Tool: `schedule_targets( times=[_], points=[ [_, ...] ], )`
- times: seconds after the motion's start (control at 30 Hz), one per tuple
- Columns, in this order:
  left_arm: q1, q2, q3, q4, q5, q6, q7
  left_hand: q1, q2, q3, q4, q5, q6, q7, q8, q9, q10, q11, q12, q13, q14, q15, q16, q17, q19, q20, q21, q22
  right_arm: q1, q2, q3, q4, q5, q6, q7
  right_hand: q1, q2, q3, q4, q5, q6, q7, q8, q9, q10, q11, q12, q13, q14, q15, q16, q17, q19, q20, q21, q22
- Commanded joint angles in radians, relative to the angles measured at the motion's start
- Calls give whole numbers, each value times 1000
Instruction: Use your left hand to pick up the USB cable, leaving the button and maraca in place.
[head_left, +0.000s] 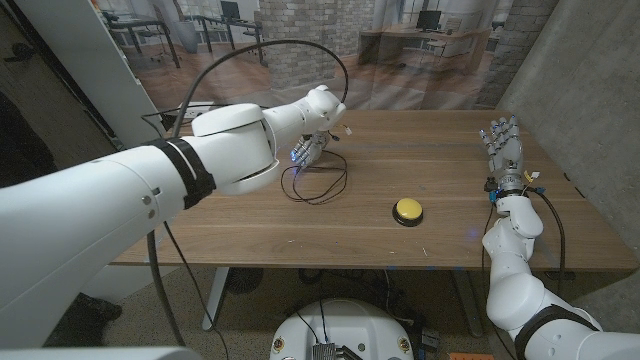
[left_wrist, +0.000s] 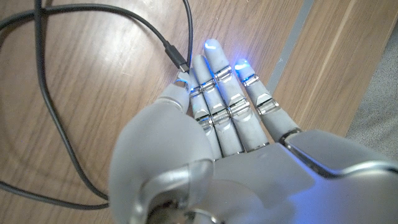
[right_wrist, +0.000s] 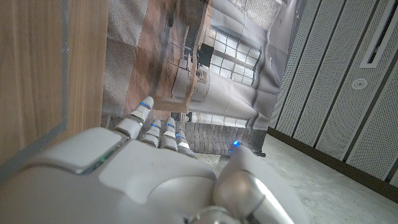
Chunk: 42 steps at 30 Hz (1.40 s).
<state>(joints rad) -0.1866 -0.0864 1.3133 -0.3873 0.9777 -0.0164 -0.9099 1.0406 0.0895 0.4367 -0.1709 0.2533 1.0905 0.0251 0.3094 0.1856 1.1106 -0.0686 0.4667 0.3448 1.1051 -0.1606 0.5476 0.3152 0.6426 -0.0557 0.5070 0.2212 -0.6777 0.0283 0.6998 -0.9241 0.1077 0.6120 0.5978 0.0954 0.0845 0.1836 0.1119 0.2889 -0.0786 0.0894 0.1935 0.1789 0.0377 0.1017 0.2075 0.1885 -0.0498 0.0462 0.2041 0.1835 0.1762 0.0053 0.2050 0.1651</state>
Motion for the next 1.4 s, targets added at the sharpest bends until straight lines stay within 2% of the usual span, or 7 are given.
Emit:
schedule_targets(
  times=[0.03,0.4,0.83,1.4],
  points=[
    [72,134,-158,-309,118,17,-92,48,30,4,3,12,49,33,58,53,43,-40,9,16,38,-42,7,10,0,-9,10,4,-4,1,-3,-8,-1,2,-4,6,-4,-1,-3,6,5,3,1,4,5,-2,5,2,10,1,-1,3,10,-1,-2,3],
    [142,205,-271,-480,201,47,-98,51,25,4,6,31,46,34,72,70,45,-44,18,43,47,-45,11,23,3,-13,25,6,-4,3,-8,-16,-1,2,-1,6,-4,-2,-3,6,4,3,0,4,5,-3,3,2,10,0,-3,3,11,-1,-4,3],
    [193,239,-360,-583,254,57,-94,49,21,6,10,50,41,34,86,87,45,-48,26,71,53,-47,7,29,2,-15,40,8,-8,9,-15,-34,-4,-4,-1,7,-4,-2,-4,6,5,4,0,4,7,-4,2,2,10,-1,-4,3,13,-2,-6,3],
    [270,300,-465,-763,290,76,-62,46,16,10,12,69,38,30,103,106,48,-48,34,103,59,-49,2,37,4,-16,60,9,-18,25,-27,-68,-9,-12,-5,9,-4,-2,-5,7,5,6,-1,4,8,-4,0,2,12,-2,-5,3,14,-3,-8,3]
  ],
)
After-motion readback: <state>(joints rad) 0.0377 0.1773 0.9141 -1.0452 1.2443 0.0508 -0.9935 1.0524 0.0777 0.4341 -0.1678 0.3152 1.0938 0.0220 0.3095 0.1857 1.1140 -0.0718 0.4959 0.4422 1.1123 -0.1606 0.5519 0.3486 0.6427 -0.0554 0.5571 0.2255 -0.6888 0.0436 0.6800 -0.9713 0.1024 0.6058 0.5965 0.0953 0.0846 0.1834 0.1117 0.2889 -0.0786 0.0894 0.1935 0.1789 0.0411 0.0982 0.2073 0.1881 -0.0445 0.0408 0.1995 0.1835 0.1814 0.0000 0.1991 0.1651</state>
